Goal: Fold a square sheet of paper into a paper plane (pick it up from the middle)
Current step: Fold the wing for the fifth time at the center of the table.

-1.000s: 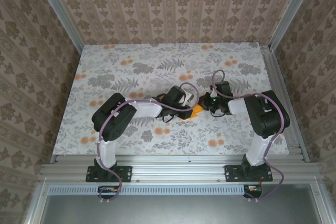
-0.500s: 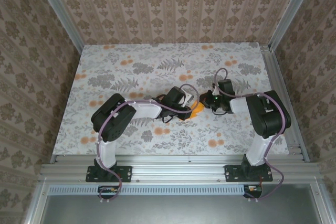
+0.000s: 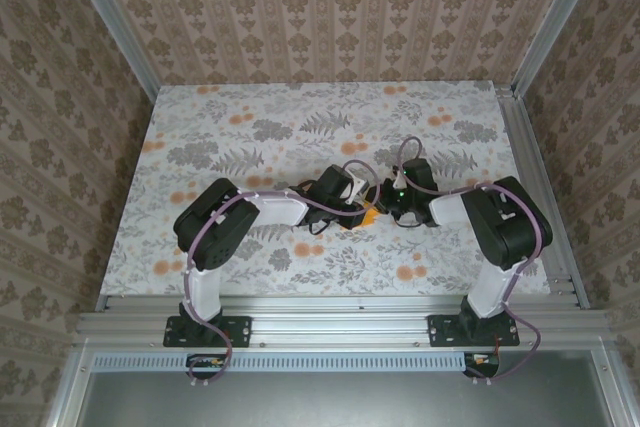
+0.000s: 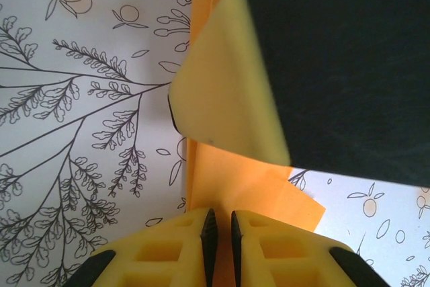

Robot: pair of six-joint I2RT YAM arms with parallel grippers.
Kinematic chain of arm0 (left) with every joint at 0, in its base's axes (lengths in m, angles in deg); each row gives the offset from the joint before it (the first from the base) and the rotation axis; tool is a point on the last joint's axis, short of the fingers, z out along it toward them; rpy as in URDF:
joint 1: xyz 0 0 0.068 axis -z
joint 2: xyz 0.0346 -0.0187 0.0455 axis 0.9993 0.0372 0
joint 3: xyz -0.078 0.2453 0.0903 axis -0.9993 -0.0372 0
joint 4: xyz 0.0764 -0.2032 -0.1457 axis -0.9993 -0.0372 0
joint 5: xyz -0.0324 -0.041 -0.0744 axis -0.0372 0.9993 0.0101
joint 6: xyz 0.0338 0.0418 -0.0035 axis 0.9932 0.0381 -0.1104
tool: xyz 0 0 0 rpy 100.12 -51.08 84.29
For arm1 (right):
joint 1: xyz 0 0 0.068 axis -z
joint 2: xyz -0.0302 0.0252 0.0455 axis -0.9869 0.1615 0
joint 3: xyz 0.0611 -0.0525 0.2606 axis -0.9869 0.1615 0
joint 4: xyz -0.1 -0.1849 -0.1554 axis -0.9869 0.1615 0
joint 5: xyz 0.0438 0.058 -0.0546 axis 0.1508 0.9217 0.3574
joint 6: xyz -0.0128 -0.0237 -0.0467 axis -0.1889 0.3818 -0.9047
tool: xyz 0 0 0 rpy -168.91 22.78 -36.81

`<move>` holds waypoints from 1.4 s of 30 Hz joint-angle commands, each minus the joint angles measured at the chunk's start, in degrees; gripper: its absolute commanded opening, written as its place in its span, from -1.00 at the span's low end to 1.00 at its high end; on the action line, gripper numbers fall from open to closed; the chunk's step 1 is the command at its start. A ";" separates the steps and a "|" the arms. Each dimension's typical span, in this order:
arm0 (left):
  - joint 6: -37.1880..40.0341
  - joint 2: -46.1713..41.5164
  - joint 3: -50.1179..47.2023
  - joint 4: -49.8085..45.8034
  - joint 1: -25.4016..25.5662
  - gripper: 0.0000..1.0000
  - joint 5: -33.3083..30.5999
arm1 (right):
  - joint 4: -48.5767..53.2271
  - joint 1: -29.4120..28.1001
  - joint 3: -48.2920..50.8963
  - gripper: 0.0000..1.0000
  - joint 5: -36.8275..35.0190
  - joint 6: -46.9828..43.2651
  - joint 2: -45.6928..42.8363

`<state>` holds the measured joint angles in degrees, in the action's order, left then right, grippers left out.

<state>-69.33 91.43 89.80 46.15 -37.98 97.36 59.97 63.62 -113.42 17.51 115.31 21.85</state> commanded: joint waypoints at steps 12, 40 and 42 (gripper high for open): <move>2.81 1.89 -4.35 -14.72 -0.11 -0.67 -5.13 | 13.65 4.31 -7.50 -0.96 -7.18 -10.07 5.04; 5.67 2.25 -7.01 -17.86 0.02 -0.71 -6.47 | 19.68 15.04 -21.26 -0.94 -6.01 -13.43 12.85; 5.75 1.94 -7.34 -17.86 0.02 -0.70 -6.49 | 19.73 15.32 -22.10 -0.94 -5.69 -13.27 13.38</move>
<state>-64.76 89.81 87.35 46.41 -37.69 93.60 78.13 77.96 -133.99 16.73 103.13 33.04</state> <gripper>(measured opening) 0.146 0.068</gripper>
